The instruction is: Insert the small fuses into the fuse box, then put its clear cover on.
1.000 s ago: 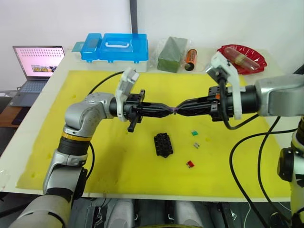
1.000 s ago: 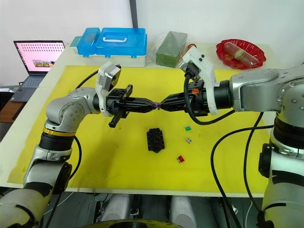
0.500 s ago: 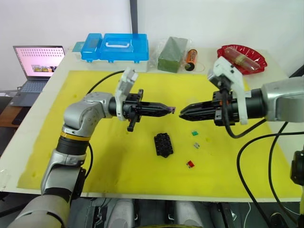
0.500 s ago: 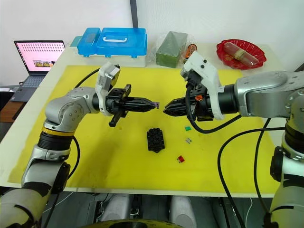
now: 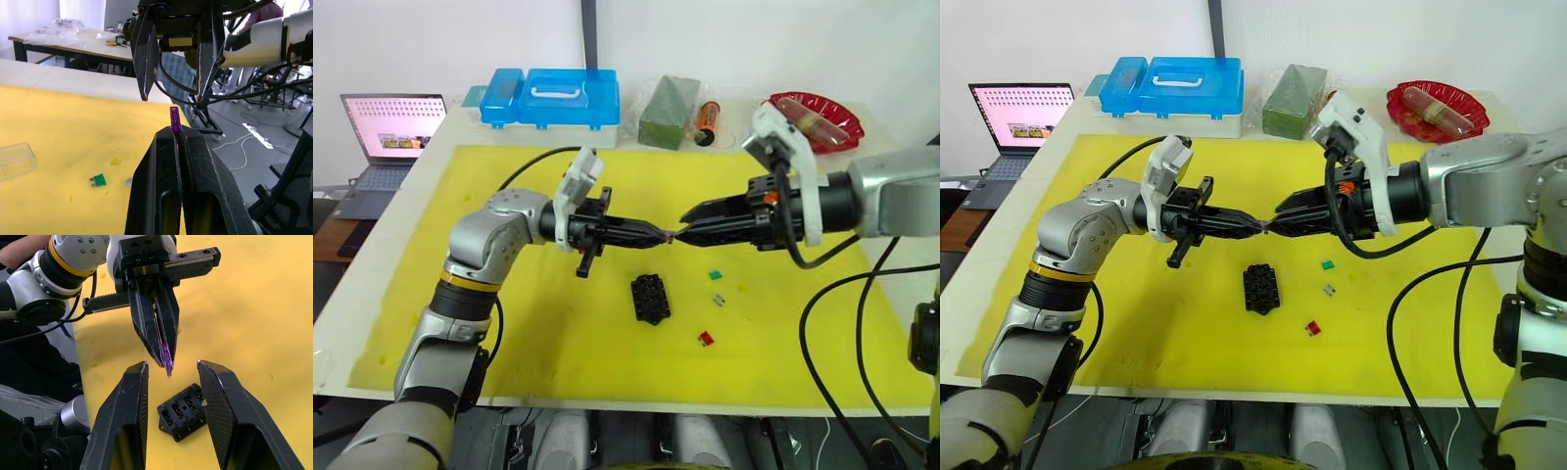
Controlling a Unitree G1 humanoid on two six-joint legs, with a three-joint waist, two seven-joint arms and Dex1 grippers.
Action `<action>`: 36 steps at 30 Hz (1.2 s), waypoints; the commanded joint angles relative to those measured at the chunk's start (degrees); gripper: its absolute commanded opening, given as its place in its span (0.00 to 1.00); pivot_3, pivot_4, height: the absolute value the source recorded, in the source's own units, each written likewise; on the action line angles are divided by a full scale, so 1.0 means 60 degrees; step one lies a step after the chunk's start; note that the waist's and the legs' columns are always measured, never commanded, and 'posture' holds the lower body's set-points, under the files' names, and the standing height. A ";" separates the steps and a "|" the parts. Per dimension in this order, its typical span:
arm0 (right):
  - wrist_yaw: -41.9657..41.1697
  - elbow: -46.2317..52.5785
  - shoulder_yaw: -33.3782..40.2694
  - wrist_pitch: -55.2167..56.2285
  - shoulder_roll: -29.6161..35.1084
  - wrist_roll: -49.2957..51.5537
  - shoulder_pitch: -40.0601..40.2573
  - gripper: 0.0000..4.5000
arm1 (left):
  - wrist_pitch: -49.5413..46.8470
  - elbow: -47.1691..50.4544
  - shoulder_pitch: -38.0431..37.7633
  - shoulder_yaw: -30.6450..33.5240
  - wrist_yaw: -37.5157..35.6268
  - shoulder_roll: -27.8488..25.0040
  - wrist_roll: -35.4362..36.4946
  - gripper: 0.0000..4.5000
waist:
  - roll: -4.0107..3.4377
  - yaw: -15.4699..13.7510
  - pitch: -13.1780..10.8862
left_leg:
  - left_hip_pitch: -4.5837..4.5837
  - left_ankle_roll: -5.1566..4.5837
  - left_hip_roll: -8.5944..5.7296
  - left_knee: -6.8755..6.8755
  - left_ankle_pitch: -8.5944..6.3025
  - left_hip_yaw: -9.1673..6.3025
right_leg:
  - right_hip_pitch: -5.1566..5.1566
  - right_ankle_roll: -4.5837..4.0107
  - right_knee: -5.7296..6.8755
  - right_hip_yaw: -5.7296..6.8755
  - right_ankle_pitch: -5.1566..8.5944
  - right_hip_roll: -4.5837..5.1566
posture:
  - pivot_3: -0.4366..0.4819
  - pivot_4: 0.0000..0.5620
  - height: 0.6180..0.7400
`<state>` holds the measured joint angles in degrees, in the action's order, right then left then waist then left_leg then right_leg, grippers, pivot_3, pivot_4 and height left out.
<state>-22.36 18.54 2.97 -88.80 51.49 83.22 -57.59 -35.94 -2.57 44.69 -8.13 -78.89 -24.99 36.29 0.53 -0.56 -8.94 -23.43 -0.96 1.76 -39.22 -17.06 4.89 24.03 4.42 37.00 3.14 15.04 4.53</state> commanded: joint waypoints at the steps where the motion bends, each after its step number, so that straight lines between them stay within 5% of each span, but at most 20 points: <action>1: 0.0131 -0.0035 -0.0080 0.0043 -0.0123 0.0171 -0.0276 0.38 | 0.0223 0.0214 0.0119 0.0031 -0.0065 0.0001 -0.0030 0.00 | 0.0000 0.0000 0.0000 | 0.0000 0.0000 0.0000 0.0000 0.0000 0.0000 | 0.0000 0.0000 0.0001 0.0000 0.0000 0.0000 | 0.48 0.27 1.00; 10: 0.0251 -0.0096 -0.0254 0.0020 -0.0112 0.0315 -0.0338 0.38 | 0.0333 0.0217 0.0071 0.0030 -0.0041 0.0043 -0.0091 0.00 | 0.0000 -0.0001 0.0000 | -0.0001 0.0000 -0.0001 0.0000 0.0000 0.0000 | 0.0001 0.0000 0.0000 0.0000 0.0000 0.0002 | 0.48 0.27 1.00; 13: 0.0295 -0.0081 -0.0273 0.0019 -0.0092 0.0349 -0.0332 0.18 | 0.0359 0.0247 0.0023 0.0024 -0.0037 0.0022 -0.0098 0.00 | 0.0000 -0.0002 0.0000 | -0.0001 0.0000 -0.0001 0.0000 0.0000 0.0000 | 0.0001 0.0000 0.0000 0.0000 0.0000 0.0002 | 0.48 0.27 1.00; 28: 0.0225 -0.0064 -0.0334 -0.0021 -0.0021 0.0300 -0.0372 0.18 | 0.0521 0.0209 -0.0015 -0.0020 -0.0079 0.0006 -0.0230 0.00 | 0.0000 -0.0001 0.0000 | -0.0001 -0.0001 0.0000 0.0001 0.0000 0.0000 | 0.0001 0.0000 -0.0002 0.0000 0.0000 0.0003 | 0.48 0.27 1.00; 32: 0.0204 -0.0044 -0.0357 -0.0040 -0.0016 0.0274 -0.0363 0.00 | 0.0566 0.0182 -0.0014 -0.0022 -0.0098 0.0007 -0.0274 0.00 | 0.0000 -0.0003 0.0000 | -0.0001 -0.0001 0.0000 0.0001 -0.0001 0.0000 | 0.0001 0.0000 -0.0002 0.0000 0.0000 0.0004 | 0.48 0.27 1.00; 36: 0.0181 -0.0019 -0.0365 -0.0066 -0.0012 0.0246 -0.0353 0.00 | 0.0592 0.0157 0.0003 -0.0020 -0.0102 0.0023 -0.0295 0.00 | -0.0001 0.0000 0.0000 | -0.0001 -0.0001 0.0000 0.0002 -0.0001 0.0000 | 0.0001 0.0000 -0.0003 0.0000 0.0000 0.0005 | 0.48 0.27 1.00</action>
<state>-20.63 17.62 0.28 -89.57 50.80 84.41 -58.44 -33.20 -2.53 44.59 -8.44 -79.74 -24.75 34.68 0.52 -0.56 -8.95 -23.44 -0.97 1.76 -39.20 -17.07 4.89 24.04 4.42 36.98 3.14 15.04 4.56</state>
